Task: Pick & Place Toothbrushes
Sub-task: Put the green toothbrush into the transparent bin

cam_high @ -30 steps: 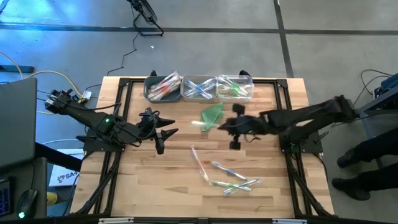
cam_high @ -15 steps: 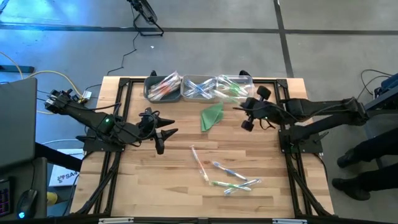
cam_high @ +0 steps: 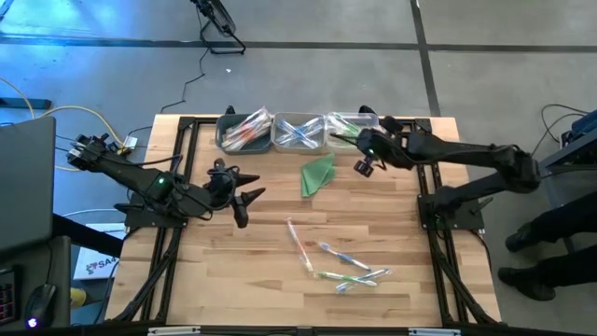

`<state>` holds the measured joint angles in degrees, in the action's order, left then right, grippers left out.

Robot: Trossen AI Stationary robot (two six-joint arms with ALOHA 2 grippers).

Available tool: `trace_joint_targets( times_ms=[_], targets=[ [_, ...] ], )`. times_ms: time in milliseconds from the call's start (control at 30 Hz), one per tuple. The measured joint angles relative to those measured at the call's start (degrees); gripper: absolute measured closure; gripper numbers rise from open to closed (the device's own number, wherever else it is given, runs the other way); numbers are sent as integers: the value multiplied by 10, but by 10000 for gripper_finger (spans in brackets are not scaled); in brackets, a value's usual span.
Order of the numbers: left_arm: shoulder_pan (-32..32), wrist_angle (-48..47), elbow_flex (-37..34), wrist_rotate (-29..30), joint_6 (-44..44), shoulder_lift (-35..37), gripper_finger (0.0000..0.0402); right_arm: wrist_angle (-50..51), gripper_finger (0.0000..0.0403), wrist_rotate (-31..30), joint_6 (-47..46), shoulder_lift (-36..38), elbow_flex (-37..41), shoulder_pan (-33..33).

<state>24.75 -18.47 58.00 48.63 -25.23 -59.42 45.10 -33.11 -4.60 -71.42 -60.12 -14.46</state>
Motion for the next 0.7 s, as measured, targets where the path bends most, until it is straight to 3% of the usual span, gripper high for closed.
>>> trace_joint_targets(
  times_ms=[233, 533, 700],
  targets=[
    [0, -10, 0, 20, 1, 0, 226, -33, 399, 57, 38, -64, 0, -87],
    [0, -33, 0, 23, 1, 0, 226, -155, 399, 133, 85, -118, 0, -160],
    [0, -37, 0, 24, 1, 0, 226, -146, 399, 153, 104, -139, 0, -191]
  ],
)
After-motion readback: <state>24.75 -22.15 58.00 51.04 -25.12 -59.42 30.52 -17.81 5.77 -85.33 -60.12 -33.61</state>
